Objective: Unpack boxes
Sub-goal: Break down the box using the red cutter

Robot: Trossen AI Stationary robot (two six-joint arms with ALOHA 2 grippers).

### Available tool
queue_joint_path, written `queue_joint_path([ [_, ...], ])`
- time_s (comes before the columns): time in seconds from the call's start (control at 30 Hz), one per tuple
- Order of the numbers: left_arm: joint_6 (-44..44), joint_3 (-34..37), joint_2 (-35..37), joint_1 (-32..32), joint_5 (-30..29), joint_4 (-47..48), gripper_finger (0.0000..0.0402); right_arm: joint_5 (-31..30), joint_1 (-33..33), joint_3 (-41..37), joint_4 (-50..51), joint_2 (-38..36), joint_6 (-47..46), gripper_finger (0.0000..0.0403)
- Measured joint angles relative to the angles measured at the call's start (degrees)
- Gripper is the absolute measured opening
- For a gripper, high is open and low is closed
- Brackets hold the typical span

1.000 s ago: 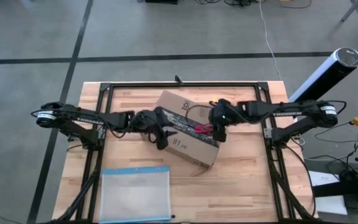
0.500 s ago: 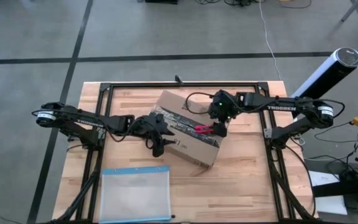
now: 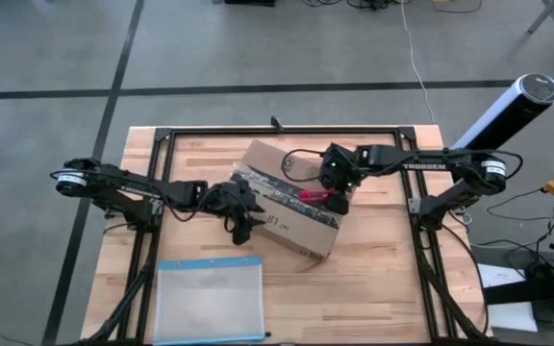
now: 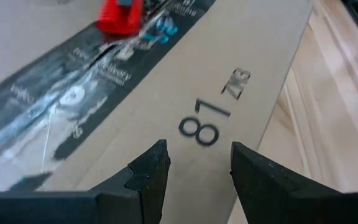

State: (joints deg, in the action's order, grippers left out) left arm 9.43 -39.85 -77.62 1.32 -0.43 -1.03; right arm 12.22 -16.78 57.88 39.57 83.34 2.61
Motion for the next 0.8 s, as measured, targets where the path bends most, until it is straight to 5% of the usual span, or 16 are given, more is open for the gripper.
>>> queue_joint_path([
  [0.43, 0.33, 0.21, 0.04, -0.02, -0.04, 1.06, 0.0155, 0.18, -0.02, -0.14, -1.17, -0.38, 3.85, 0.0177],
  [0.8, 0.31, 0.24, 0.04, -0.02, -0.13, 1.08, 0.0155, 1.09, 0.03, -0.08, -1.32, -0.16, 4.20, 0.0024],
])
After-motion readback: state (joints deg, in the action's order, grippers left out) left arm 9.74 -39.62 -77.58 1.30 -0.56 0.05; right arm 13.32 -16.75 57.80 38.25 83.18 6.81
